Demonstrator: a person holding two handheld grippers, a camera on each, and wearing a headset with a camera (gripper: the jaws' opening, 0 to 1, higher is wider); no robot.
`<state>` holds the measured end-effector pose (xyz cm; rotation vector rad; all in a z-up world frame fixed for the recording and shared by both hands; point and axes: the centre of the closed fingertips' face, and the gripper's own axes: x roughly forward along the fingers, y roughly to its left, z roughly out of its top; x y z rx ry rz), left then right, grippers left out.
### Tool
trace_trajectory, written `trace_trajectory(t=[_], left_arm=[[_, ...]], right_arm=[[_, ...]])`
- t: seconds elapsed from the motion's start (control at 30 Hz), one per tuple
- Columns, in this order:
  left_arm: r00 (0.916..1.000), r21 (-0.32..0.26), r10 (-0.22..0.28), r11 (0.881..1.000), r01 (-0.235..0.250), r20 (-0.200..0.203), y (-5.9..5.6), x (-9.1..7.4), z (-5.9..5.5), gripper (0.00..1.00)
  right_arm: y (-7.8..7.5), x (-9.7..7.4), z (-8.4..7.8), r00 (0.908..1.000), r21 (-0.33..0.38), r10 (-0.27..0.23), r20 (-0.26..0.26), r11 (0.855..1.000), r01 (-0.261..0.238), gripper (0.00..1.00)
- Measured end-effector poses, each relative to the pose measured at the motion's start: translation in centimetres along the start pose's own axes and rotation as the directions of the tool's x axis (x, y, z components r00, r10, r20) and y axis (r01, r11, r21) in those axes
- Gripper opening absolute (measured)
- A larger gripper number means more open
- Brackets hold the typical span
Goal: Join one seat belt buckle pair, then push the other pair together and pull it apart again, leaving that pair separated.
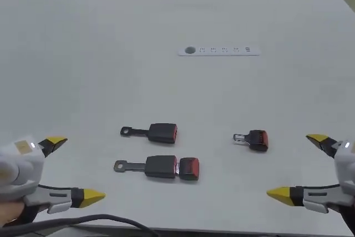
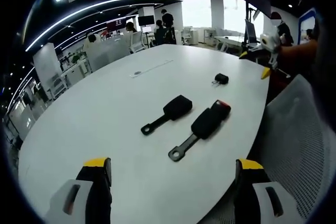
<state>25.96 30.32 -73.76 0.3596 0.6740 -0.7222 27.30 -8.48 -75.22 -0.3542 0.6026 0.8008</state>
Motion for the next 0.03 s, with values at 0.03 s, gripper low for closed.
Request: trace_trajectory(t=[0.03], left_arm=[[1.0000,0.001,0.000,1.000,0.000,-0.001,-0.02,-0.01,-0.03,1.00]], right_arm=[[0.03,-0.01,0.06,1.0000,0.002,-0.001,0.003,1.000,0.001,1.00]])
